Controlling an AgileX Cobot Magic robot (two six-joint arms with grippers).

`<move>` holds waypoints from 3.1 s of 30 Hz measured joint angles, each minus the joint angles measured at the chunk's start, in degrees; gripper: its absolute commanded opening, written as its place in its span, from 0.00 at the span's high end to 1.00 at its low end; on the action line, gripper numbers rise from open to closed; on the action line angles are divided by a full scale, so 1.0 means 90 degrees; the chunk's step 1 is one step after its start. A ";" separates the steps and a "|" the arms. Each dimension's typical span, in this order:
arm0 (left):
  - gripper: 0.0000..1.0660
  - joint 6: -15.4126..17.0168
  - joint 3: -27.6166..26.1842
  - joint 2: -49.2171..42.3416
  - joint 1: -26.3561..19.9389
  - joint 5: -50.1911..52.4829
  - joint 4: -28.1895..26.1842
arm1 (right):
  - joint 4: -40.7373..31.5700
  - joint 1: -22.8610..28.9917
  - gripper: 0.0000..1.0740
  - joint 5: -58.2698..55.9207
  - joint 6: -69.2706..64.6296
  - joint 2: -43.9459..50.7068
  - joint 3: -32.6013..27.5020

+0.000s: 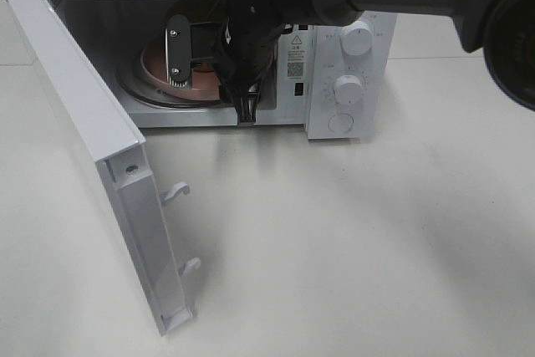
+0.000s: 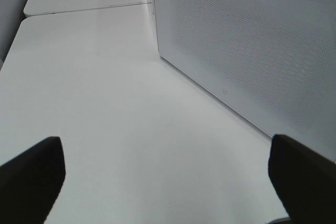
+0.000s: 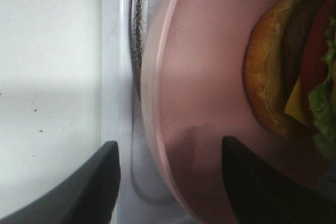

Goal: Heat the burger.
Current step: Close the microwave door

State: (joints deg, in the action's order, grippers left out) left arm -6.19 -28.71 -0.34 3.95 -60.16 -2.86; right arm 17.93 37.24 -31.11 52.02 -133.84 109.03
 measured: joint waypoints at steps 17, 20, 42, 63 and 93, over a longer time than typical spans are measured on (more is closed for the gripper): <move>0.08 0.0000 0.0000 0.0000 0.0000 0.0000 0.0000 | 0.0115 0.0000 0.42 0.0662 -0.0083 0.1579 -0.2375; 0.08 0.0000 0.0000 0.0000 0.0000 0.0000 0.0000 | 0.0134 0.0000 0.42 0.0707 -0.0089 0.1859 -0.2725; 0.08 0.0000 0.0000 0.0000 0.0000 0.0000 0.0000 | 0.0172 -0.0166 0.42 0.0923 -0.2158 0.4940 -0.5812; 0.08 0.0000 0.0000 0.0000 0.0000 0.0000 0.0000 | -0.0274 -0.1814 0.42 -0.0433 -0.6169 0.7703 -0.6786; 0.08 0.0000 0.0000 0.0000 0.0000 0.0000 0.0000 | -0.0624 -0.2024 0.35 -0.4195 -0.6869 1.1376 -0.6831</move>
State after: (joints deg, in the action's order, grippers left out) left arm -6.19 -28.71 -0.34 3.95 -60.16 -2.86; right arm 12.32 19.02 -68.87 -9.80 -31.46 47.56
